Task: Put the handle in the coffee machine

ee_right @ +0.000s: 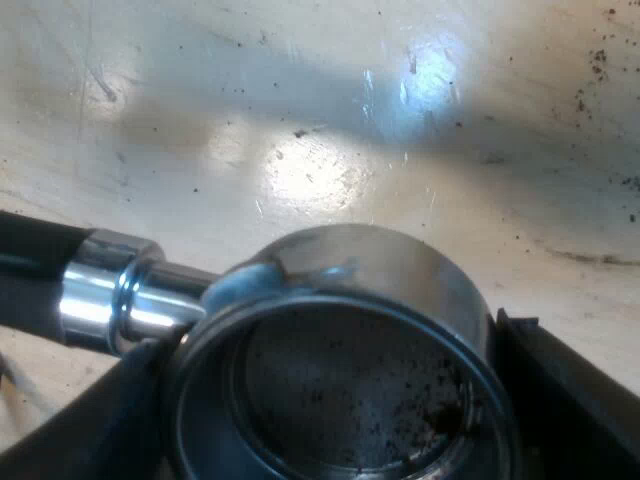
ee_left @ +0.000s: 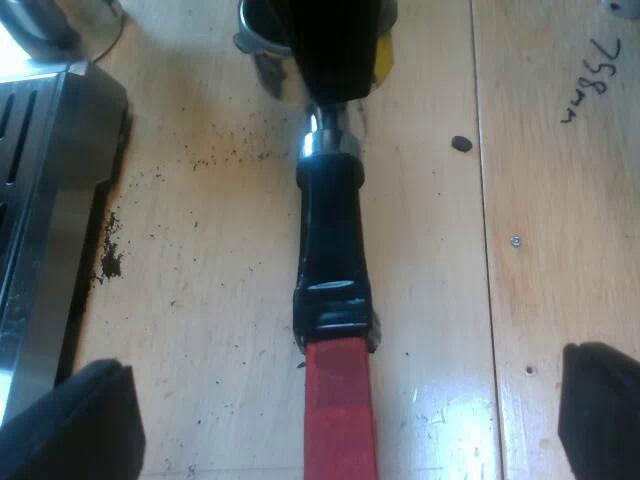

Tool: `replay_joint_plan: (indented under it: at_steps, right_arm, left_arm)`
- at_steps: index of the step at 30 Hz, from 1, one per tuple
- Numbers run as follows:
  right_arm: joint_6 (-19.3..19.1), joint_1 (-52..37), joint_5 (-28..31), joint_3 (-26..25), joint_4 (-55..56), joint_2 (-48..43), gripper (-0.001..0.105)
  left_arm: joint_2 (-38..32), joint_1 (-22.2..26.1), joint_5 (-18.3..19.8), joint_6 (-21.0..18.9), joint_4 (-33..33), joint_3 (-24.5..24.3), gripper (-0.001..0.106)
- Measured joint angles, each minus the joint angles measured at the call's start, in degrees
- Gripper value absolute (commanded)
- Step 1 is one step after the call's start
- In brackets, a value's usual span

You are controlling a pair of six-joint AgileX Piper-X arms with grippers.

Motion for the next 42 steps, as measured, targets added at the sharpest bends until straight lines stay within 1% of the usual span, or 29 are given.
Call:
replay_joint_plan:
  at_steps: [7,10,14,19,21,26,30,31,33,35,37,39,42]
  right_arm:
    - [0.00,0.00,-0.66,0.00,0.00,0.00,0.000]
    - [0.00,0.00,-0.84,0.00,0.00,0.00,0.000]
    - [0.00,0.00,-1.00,0.00,0.00,0.00,0.000]
    - [0.00,0.00,-2.12,0.00,0.00,0.00,0.000]
    - [0.00,0.00,-2.21,0.00,0.00,0.00,0.000]
    - [0.00,0.00,-3.32,0.00,0.00,0.00,0.000]
    - [0.00,0.00,-4.35,0.00,0.00,-0.79,0.000]
    - [0.00,0.00,-4.40,0.00,0.00,-0.94,0.000]
    - [0.00,0.00,-4.40,0.00,0.00,-1.95,0.000]
    - [0.00,0.00,-4.40,0.00,0.05,-2.56,0.000]
    - [0.00,0.00,-4.40,0.00,0.05,-2.92,0.000]
    - [0.15,0.00,-4.40,0.00,0.17,-2.93,0.000]
    - [0.25,0.00,-4.40,0.00,0.28,-2.93,0.000]
  left_arm:
    - [0.00,0.00,-0.04,0.00,0.05,1.83,0.085]
    - [0.00,0.00,1.06,0.00,0.05,2.41,0.085]
    - [0.33,0.00,1.22,0.07,-1.11,2.66,0.085]
    - [5.26,0.00,1.43,0.07,-1.19,2.66,0.085]
    - [9.23,0.00,1.43,0.37,-1.51,2.66,0.085]
    - [15.87,0.00,1.56,1.42,-4.11,2.66,0.085]
    - [19.68,0.00,1.97,3.85,-4.42,2.66,0.085]
    - [19.88,0.00,2.25,4.19,-4.42,2.66,0.085]
    - [20.26,0.00,4.05,5.16,-4.42,2.66,0.085]
    - [20.24,0.00,4.82,5.25,-4.78,2.66,0.085]
    - [20.24,0.00,5.01,5.25,-6.41,3.01,0.085]
    - [20.24,0.00,5.15,5.41,-9.66,4.52,0.085]
    - [20.24,0.00,5.15,5.59,-10.42,6.19,0.085]
